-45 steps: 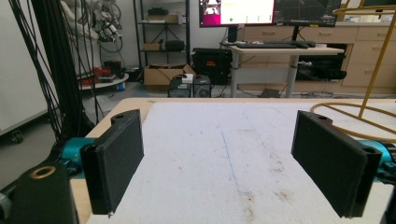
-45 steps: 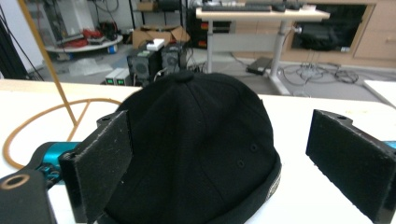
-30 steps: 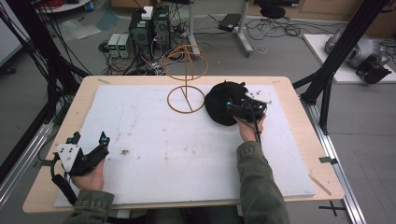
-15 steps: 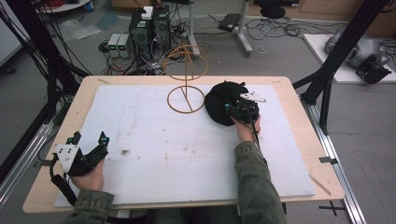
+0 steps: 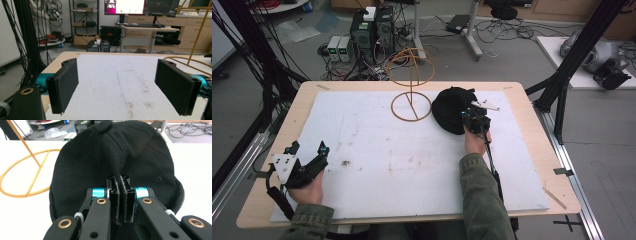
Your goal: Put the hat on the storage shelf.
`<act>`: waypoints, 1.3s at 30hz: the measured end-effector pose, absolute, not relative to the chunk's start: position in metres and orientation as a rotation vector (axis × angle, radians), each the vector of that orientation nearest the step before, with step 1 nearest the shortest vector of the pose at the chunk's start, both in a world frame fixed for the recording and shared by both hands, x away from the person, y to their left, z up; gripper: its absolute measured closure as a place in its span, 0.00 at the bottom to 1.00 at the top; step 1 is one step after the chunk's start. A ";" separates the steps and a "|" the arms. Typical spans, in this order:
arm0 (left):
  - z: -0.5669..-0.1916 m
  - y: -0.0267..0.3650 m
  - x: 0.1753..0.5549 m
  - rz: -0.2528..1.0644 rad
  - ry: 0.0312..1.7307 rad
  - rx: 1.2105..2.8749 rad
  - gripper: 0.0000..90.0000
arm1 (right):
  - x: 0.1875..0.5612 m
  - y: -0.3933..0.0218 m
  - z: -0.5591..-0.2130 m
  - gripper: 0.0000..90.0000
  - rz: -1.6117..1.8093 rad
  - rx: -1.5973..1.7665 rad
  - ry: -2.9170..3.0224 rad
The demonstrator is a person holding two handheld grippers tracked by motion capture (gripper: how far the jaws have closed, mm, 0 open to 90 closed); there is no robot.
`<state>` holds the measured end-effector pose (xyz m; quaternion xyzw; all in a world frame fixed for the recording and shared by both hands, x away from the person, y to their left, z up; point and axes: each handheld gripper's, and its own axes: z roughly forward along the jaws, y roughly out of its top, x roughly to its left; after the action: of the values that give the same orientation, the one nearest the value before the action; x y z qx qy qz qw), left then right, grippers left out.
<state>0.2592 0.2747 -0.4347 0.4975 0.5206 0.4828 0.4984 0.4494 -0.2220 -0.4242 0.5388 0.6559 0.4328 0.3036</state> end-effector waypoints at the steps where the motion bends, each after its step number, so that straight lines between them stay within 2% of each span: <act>1: -0.435 0.275 0.259 1.166 1.261 1.207 0.22 | 0.449 -0.222 -0.425 0.97 1.141 1.433 1.733; 14: -0.435 0.274 0.259 1.163 1.264 1.206 0.22 | 0.443 -0.230 -0.418 0.97 1.149 1.447 1.682; 39: -0.436 0.273 0.261 1.141 1.269 1.215 0.23 | 0.417 -0.237 -0.367 0.97 1.340 1.264 1.533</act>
<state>0.2610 0.2726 -0.4360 0.5025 0.5245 0.4716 0.5000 0.4174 -0.2371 -0.3672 0.4911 0.5959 0.5209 0.3639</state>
